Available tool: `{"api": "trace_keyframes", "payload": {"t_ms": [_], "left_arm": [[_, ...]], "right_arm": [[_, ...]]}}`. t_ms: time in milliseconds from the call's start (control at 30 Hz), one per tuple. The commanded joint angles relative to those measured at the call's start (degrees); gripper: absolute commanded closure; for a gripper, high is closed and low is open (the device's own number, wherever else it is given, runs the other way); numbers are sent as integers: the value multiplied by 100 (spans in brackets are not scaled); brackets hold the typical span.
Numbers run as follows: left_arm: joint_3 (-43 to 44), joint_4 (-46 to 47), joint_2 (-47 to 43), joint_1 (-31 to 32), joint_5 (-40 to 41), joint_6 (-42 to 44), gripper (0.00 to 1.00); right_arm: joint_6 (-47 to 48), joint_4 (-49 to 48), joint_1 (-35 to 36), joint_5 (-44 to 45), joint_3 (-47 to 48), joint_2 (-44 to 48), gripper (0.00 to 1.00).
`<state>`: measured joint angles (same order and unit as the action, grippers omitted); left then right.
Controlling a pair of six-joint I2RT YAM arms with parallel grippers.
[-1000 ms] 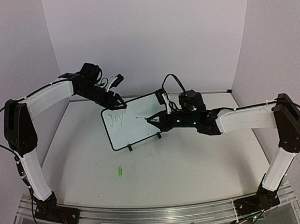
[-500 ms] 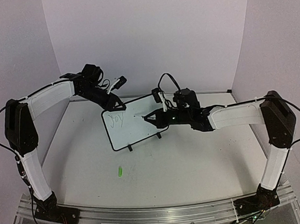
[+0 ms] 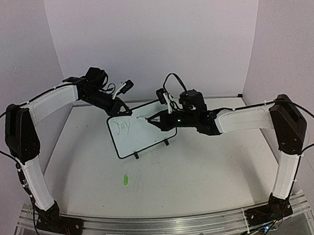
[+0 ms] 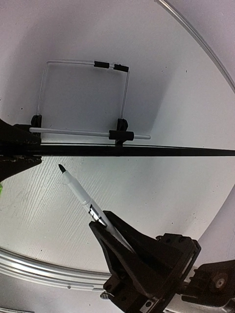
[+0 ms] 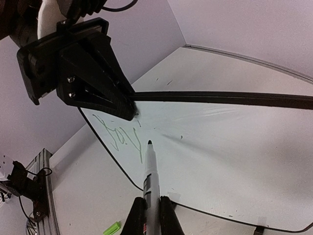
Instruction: Write a sentence on the whiteboard
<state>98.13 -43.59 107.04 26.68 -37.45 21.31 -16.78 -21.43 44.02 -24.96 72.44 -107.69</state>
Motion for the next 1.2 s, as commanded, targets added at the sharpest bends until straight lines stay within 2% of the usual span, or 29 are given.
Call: {"api": "trace_keyframes", "payload": {"t_ms": [0, 733, 1167], "left_arm": [[60, -118, 16, 19, -231, 206, 100], [122, -227, 68, 18, -306, 288, 100], [144, -237, 69, 20, -315, 288, 100]], "right_arm": [[-19, -160, -40, 4, 218, -151, 100], [-72, -157, -111, 342, 200, -402, 100], [-106, -151, -112, 239, 129, -559, 100]]}}
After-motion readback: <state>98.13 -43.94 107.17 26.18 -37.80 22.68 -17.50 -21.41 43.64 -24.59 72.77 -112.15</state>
